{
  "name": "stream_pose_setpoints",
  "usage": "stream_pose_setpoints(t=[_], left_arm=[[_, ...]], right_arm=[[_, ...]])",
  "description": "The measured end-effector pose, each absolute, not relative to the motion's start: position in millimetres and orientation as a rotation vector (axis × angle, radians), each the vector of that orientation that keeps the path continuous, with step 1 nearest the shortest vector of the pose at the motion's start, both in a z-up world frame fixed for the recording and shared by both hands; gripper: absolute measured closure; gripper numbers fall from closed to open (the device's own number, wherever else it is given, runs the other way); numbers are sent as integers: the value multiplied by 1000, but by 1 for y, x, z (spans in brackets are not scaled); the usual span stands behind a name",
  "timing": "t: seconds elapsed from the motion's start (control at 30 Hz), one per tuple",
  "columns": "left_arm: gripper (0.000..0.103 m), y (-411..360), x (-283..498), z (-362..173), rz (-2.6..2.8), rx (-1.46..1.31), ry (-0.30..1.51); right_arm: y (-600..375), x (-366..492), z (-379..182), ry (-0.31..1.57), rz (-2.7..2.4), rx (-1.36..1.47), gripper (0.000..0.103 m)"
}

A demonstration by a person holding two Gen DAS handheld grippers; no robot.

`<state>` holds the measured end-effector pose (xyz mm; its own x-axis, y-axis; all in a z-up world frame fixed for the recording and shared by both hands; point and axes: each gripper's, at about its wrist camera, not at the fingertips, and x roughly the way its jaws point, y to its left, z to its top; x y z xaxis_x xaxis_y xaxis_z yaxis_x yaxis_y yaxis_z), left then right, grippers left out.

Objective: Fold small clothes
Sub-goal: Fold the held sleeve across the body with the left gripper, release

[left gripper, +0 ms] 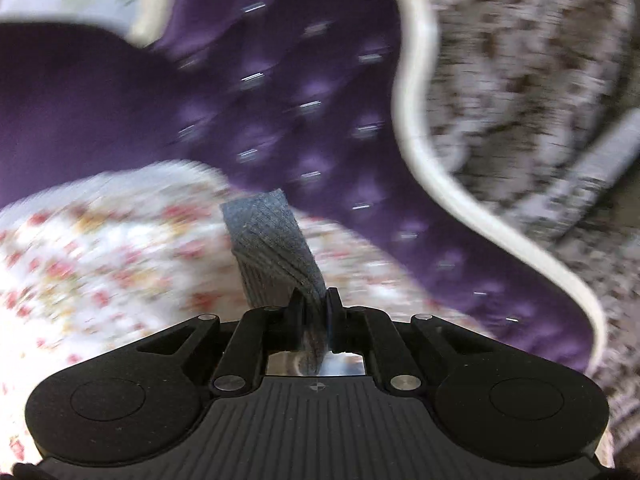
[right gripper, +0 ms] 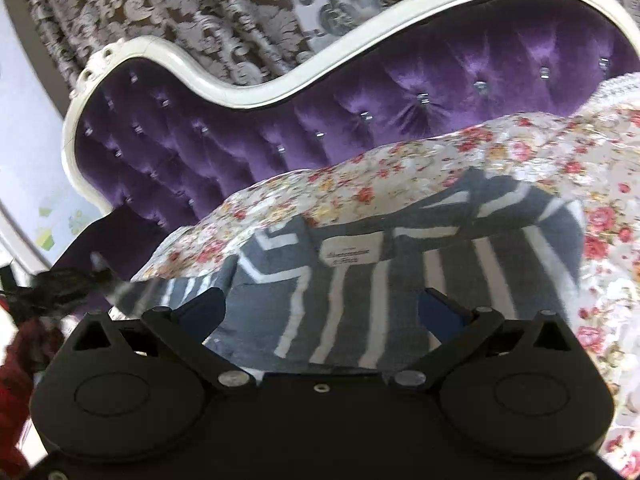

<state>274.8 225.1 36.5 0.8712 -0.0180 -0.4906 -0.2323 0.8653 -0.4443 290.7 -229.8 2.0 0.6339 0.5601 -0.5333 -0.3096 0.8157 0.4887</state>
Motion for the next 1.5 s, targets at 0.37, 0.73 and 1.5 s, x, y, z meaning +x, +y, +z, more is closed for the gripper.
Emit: stream_pose_setpoints(t=[0.37, 0.73, 1.5], left_arm=[[93, 60, 304, 106, -218, -402, 445], [93, -70, 342, 14, -333, -397, 625], [19, -14, 281, -46, -89, -12, 683]], right_arm=[[-287, 297, 8, 683, 366, 493, 0], [-320, 298, 20, 623, 292, 530, 0], [-306, 309, 4, 667, 317, 485, 0]])
